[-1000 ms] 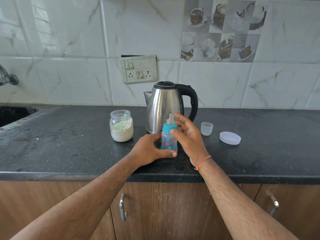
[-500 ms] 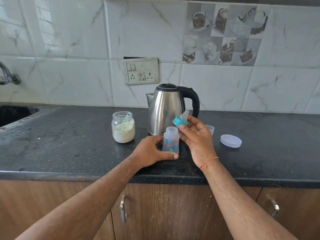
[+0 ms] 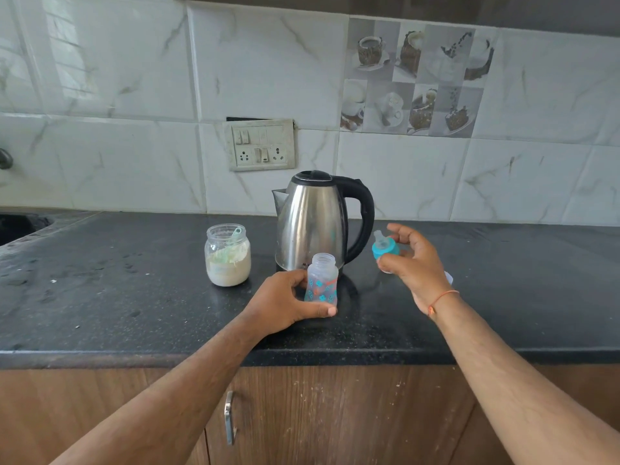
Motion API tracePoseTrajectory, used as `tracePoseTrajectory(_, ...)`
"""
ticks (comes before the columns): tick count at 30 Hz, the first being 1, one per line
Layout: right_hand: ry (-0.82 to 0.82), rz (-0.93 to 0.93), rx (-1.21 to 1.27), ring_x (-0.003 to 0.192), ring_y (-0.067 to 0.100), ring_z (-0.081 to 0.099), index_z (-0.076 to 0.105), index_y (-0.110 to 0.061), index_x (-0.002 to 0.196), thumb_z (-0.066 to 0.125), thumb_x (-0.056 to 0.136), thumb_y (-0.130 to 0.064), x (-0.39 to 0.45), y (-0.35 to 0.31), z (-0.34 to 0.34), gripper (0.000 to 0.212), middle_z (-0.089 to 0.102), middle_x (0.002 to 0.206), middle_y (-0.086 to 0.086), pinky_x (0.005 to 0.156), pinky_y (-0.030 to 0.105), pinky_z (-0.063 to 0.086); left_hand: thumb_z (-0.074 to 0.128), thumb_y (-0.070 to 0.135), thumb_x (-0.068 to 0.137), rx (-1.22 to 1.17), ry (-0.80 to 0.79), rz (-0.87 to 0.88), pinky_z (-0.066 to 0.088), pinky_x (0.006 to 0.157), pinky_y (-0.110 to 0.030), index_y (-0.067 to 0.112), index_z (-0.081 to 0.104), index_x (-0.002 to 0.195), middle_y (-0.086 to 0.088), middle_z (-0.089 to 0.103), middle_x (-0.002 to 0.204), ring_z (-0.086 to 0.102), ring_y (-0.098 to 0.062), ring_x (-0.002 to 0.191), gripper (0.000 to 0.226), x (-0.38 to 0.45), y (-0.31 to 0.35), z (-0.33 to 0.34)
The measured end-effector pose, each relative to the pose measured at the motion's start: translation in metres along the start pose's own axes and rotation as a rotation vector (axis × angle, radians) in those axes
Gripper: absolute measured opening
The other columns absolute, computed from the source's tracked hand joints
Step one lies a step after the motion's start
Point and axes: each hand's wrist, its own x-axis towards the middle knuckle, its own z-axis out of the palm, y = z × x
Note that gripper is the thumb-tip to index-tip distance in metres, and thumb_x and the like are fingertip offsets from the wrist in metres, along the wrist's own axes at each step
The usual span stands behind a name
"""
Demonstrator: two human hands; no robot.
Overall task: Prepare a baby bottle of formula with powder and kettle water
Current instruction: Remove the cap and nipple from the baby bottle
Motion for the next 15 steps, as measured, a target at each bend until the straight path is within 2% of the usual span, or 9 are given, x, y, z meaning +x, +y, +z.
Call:
tracePoseTrajectory(2,-0.035,-0.014,-0.098,0.097,0.015,0.068,0.064,-0.027,0.13,0.076,0.086,0.011,0.013,-0.004,-0.019,0.06,0.062,0.12,-0.001,0.082,0.027,0.061,0.097,0.056,0.071,0.013,-0.001,0.003,0.046,0.071,-0.009,0.037,0.074,0.125,0.02,0.079,0.108,0.064,0.018,0.079,0.062,0.0,0.0,0.0)
tracePoseTrajectory(5,-0.067,-0.007,-0.198,0.107,0.024,0.071,0.065,-0.028,0.133,0.076,0.084,0.01,0.031,-0.008,-0.043,0.062,0.062,0.124,0.001,0.093,0.039,0.063,0.097,0.058,0.07,0.024,0.003,0.006,0.044,0.07,-0.009,0.037,0.075,0.124,0.019,0.08,0.108,0.065,0.016,0.079,0.062,0.002,-0.001,0.0)
tracePoseTrajectory(8,-0.083,0.013,-0.206,0.108,0.025,0.07,0.066,-0.023,0.137,0.077,0.084,0.011,0.044,-0.015,-0.054,0.064,0.063,0.126,0.003,0.083,0.035,0.067,0.097,0.058,0.069,0.022,0.003,-0.002,0.047,0.075,-0.014,0.036,0.075,0.126,0.021,0.08,0.11,0.066,0.015,0.084,0.065,0.001,-0.001,0.0)
tracePoseTrajectory(11,-0.055,0.021,-0.278,0.11,0.022,0.068,0.066,-0.021,0.134,0.082,0.084,0.004,0.057,-0.019,-0.055,0.059,0.066,0.124,0.001,0.079,0.037,0.065,0.097,0.058,0.068,0.018,0.007,-0.009,0.05,0.08,-0.018,0.036,0.076,0.124,0.023,0.08,0.11,0.068,0.015,0.089,0.063,0.001,-0.001,0.0)
tracePoseTrajectory(15,-0.016,0.064,-0.358,0.112,0.021,0.068,0.065,-0.022,0.133,0.089,0.083,-0.009,0.07,-0.015,-0.051,0.057,0.071,0.122,-0.001,0.081,0.041,0.065,0.097,0.057,0.07,0.024,0.008,-0.009,0.044,0.071,-0.012,0.034,0.075,0.126,0.022,0.08,0.109,0.064,0.018,0.079,0.064,0.001,0.0,0.0)
